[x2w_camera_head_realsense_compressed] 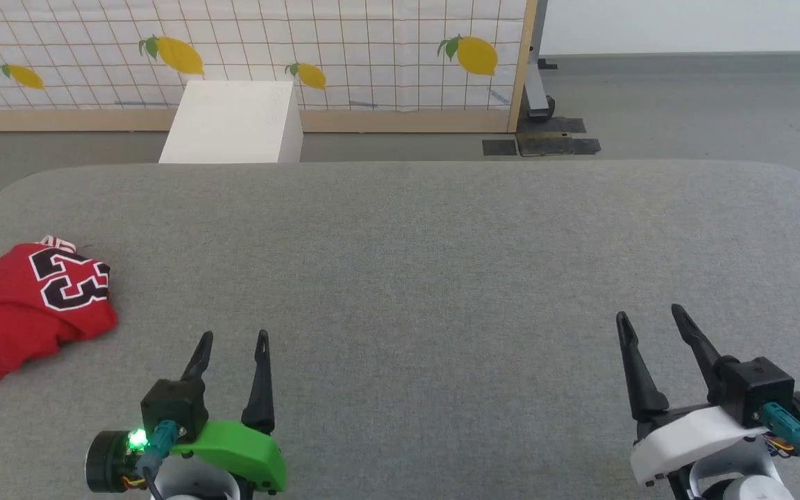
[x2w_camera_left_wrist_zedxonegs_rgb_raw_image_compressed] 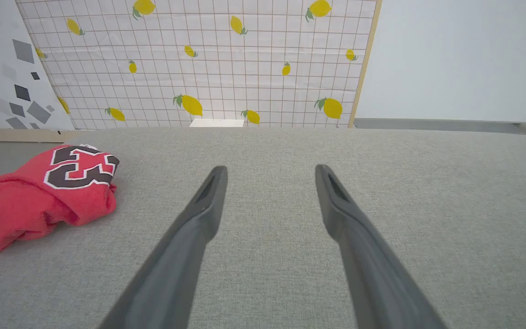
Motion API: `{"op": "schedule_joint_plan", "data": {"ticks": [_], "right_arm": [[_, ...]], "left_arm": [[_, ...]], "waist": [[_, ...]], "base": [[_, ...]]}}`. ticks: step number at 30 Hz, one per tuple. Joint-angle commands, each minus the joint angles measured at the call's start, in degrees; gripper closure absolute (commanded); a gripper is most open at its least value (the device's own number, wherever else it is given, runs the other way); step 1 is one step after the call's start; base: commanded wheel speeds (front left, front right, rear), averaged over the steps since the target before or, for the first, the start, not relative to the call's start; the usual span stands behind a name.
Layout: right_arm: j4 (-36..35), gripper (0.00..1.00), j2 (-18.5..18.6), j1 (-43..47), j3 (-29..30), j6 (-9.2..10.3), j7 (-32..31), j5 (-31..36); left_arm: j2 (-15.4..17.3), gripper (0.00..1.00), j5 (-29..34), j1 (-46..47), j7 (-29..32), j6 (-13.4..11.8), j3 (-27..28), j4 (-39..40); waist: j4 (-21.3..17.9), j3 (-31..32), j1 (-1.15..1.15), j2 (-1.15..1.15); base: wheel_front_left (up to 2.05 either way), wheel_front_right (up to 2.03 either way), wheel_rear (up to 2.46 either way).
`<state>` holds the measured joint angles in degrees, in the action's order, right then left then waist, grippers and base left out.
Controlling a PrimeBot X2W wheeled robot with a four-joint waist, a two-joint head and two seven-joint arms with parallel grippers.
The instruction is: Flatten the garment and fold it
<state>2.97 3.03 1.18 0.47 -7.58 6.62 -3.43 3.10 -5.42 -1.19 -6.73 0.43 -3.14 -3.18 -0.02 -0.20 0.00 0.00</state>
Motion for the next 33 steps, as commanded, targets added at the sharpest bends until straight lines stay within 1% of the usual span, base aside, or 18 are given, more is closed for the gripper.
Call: {"op": "schedule_joint_plan", "data": {"ticks": [1, 33], "right_arm": [[0.24, 0.0, -0.07, 0.41, -0.06, 0.04, 0.66, 0.17], [3.11, 0.0, -0.11, 0.57, 0.77, 0.07, 4.7, -0.27]], "left_arm": [[-0.1, 0.0, -0.47, -0.25, -0.6, -0.24, -0.22, -0.2], [-0.17, 0.0, -2.7, -0.24, -4.61, -0.49, -2.15, -2.92]], "waist": [[0.01, -0.02, 0.0, 0.0], [0.5, -0.34, 0.0, 0.0]], "base": [[0.0, 0.0, 0.0], [0.0, 0.0, 0.0]]}}
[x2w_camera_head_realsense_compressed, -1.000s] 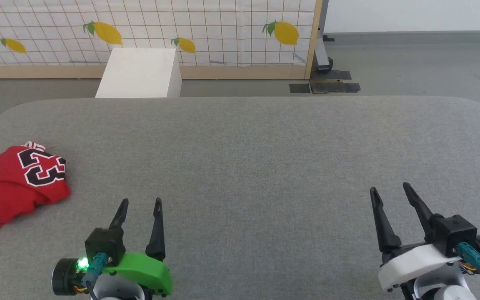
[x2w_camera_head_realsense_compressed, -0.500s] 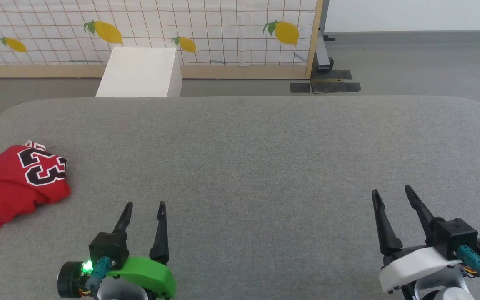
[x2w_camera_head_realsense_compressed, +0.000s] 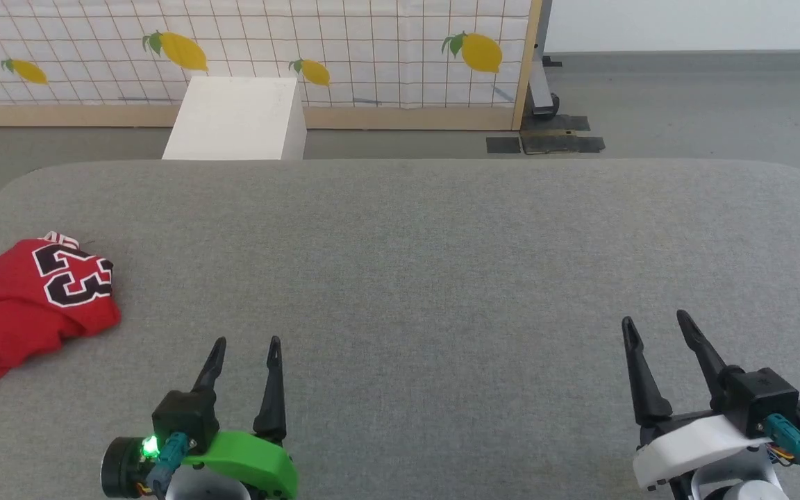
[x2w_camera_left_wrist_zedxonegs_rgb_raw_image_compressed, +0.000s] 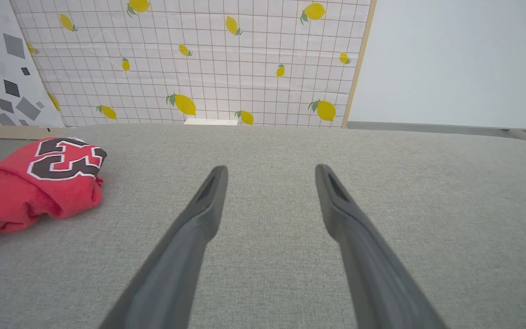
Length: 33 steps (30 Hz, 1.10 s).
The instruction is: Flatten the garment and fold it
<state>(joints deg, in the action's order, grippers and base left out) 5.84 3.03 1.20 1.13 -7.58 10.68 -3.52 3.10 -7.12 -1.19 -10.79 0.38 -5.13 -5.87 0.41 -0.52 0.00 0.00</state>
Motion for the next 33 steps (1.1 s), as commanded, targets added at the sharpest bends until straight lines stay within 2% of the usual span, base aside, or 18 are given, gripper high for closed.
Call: {"op": "schedule_joint_plan", "data": {"ticks": [1, 11, 33], "right_arm": [[0.28, 0.0, -0.11, 0.59, 0.06, 0.07, 0.74, -0.23], [0.41, 0.0, -0.12, 1.36, -2.09, 0.07, 1.92, -1.48], [1.91, 0.0, -0.15, 2.78, -5.89, 0.09, 4.31, -4.36]], "left_arm": [[-0.17, 0.0, -1.05, -0.23, -0.65, -0.42, -0.22, -0.29], [-0.19, 0.0, -1.21, -0.23, -1.82, -0.38, -0.39, -1.37], [-0.23, 0.0, -0.72, -2.02, -4.2, 0.15, 1.56, -1.99]], "waist": [[0.18, -0.05, 0.0, 0.0], [4.04, 0.28, 0.0, 0.0], [19.86, 2.16, 0.0, 0.0]], "base": [[0.0, 0.0, 0.0], [0.0, 0.0, 0.0], [0.0, 0.0, 0.0]]}}
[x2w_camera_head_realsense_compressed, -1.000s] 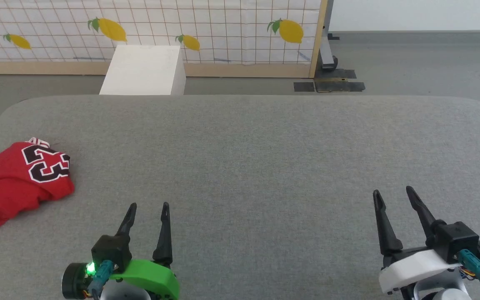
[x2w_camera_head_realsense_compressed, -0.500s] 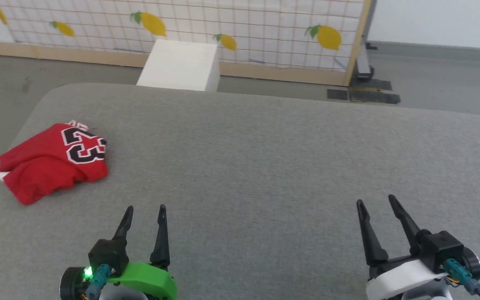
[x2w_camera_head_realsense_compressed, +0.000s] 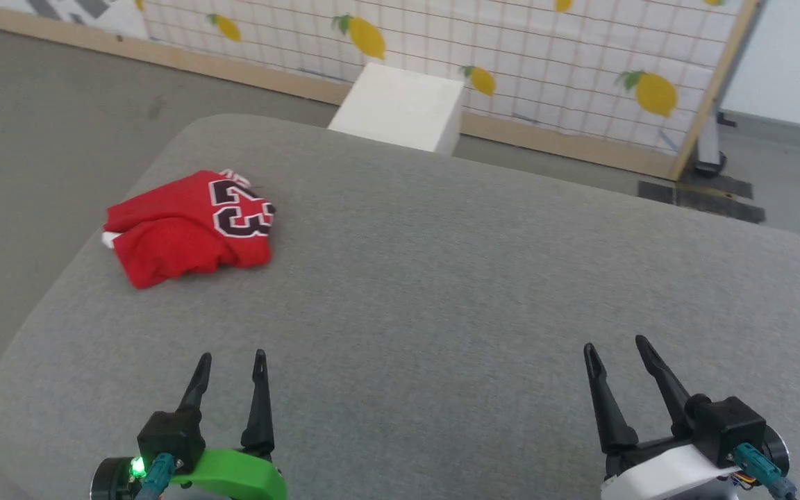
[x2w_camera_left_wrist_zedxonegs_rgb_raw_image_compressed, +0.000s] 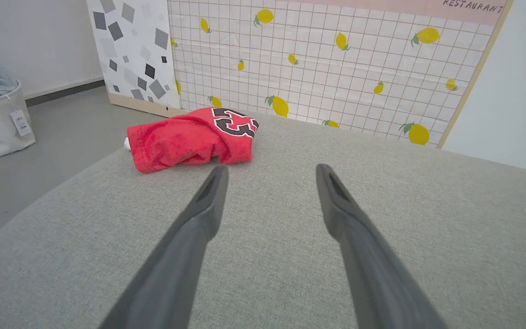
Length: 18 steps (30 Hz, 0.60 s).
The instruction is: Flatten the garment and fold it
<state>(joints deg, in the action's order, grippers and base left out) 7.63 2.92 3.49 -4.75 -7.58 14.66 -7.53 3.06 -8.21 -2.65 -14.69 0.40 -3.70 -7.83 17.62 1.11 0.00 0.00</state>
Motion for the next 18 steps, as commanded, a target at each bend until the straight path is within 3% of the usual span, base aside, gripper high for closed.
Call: {"op": "schedule_joint_plan", "data": {"ticks": [1, 18], "right_arm": [[0.13, 0.0, -0.04, 0.53, -0.07, 0.09, 0.34, -0.42], [-0.15, 0.0, -0.04, 0.72, -1.69, 0.09, 0.34, -2.33]], "left_arm": [[-0.18, 0.0, 0.48, -0.59, -0.3, 0.2, 0.22, -0.03], [-0.18, 0.0, 1.21, -1.38, -0.3, 0.38, -0.15, 0.74]], "waist": [[3.11, 0.62, 0.0, 0.0], [8.65, 0.63, 0.0, 0.0]], "base": [[0.0, 0.0, 0.0], [0.0, 0.0, 0.0]]}}
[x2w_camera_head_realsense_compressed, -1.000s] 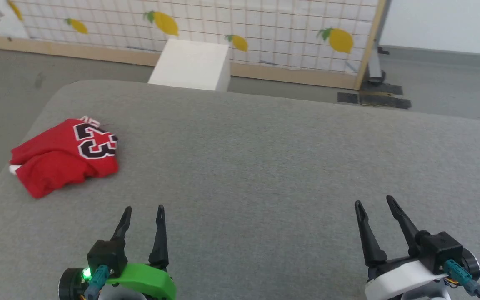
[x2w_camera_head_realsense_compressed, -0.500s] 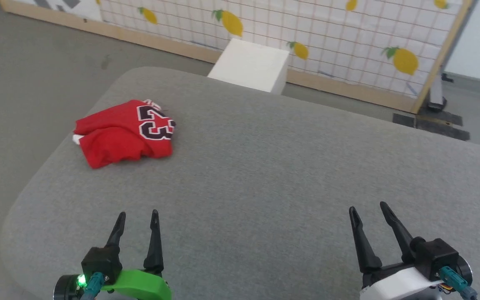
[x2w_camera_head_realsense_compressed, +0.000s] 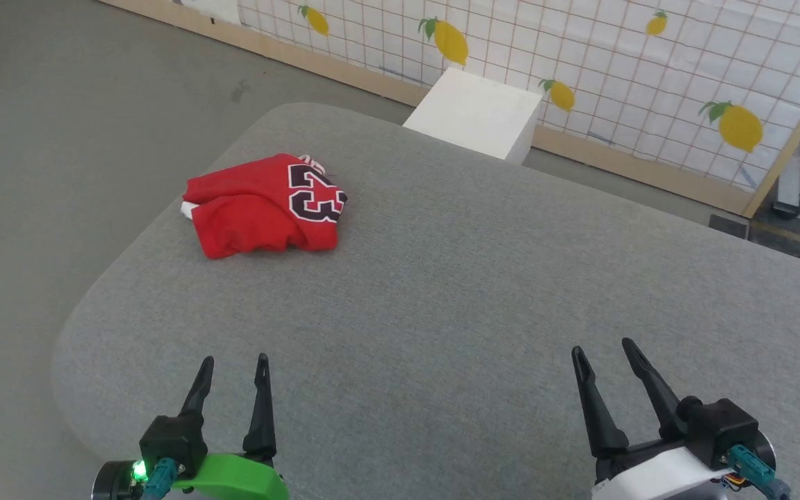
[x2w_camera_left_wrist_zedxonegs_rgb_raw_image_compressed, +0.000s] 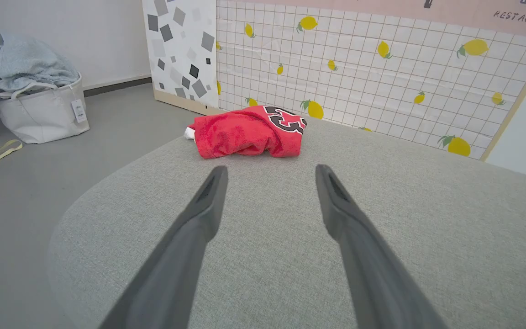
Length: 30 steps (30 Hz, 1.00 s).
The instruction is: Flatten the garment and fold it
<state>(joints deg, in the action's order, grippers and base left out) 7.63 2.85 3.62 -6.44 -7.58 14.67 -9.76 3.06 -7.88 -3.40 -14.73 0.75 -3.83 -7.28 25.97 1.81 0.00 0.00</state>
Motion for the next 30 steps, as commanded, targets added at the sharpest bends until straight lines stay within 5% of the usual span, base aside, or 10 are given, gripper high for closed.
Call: {"op": "schedule_joint_plan", "data": {"ticks": [1, 21, 30], "right_arm": [[-0.16, 0.0, 0.03, 0.59, 0.02, 0.09, 0.33, 0.0], [-0.45, 0.0, 0.03, 0.49, 0.68, 0.09, 0.33, 1.57], [-2.73, 0.0, 0.03, -2.49, 2.06, 0.09, 0.33, 5.56]], "left_arm": [[-0.18, 0.0, 0.91, -0.65, -0.27, 0.04, -0.02, 0.26], [0.02, 0.0, 0.26, 0.58, -0.27, 1.5, -0.06, 0.01], [5.09, 0.0, -0.89, 12.33, 2.47, 5.09, -0.66, -5.53]], "waist": [[0.44, -0.08, 0.0, 0.0], [-0.3, -2.03, 0.0, 0.0], [-4.66, -10.57, 0.0, 0.0]], "base": [[0.0, 0.0, 0.0], [0.0, 0.0, 0.0], [0.0, 0.0, 0.0]]}}
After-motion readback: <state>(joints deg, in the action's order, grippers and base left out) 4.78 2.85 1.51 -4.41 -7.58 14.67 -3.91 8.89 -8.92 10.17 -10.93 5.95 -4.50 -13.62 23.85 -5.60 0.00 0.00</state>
